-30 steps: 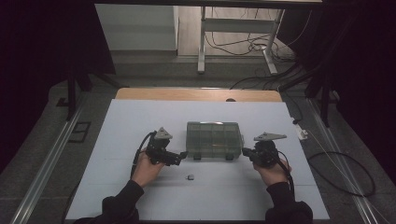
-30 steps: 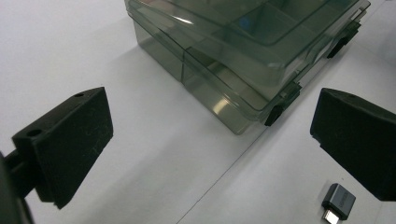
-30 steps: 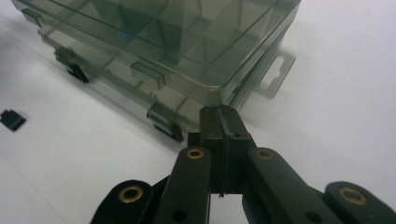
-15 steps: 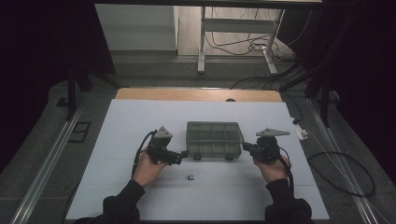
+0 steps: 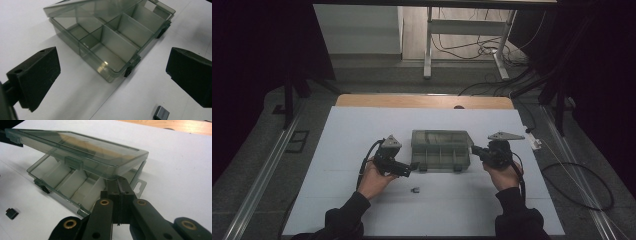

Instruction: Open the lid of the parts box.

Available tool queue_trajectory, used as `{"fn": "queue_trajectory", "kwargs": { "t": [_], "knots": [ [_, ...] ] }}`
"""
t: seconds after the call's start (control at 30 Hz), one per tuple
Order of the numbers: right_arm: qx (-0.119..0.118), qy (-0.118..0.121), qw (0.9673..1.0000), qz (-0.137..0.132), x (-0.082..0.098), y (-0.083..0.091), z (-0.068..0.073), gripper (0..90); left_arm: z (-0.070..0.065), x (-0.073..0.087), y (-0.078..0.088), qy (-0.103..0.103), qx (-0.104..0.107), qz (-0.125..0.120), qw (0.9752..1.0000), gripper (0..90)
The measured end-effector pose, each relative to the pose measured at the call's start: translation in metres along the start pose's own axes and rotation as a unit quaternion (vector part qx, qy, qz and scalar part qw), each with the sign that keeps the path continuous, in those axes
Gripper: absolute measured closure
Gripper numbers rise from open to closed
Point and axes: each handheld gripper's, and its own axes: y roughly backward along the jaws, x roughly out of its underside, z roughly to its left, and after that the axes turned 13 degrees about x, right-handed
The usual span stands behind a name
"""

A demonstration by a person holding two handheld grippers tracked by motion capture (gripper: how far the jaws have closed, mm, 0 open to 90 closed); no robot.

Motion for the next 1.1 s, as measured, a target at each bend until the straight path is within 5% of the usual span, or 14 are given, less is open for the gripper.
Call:
{"fn": "queue_trajectory", "kwargs": {
  "t": [0.37, 0.77, 1.1],
  "knots": [
    [-0.005, 0.001, 1.0000, -0.004, -0.008, -0.003, 0.000, 89.7, -0.002, -0.009, -0.011, -0.009, 0.006, 0.009, 0.9999, 7.7],
    [-0.006, -0.003, 0.9999, -0.011, -0.018, -0.006, -0.002, 89.7, -0.008, -0.017, -0.021, -0.031, 0.047, 0.022, 0.9982, 55.9],
    [-0.004, -0.003, 0.9999, -0.012, -0.022, -0.008, -0.003, 89.7, -0.011, -0.026, -0.035, -0.041, 0.054, 0.036, 0.9970, 79.1]
  ]
}}
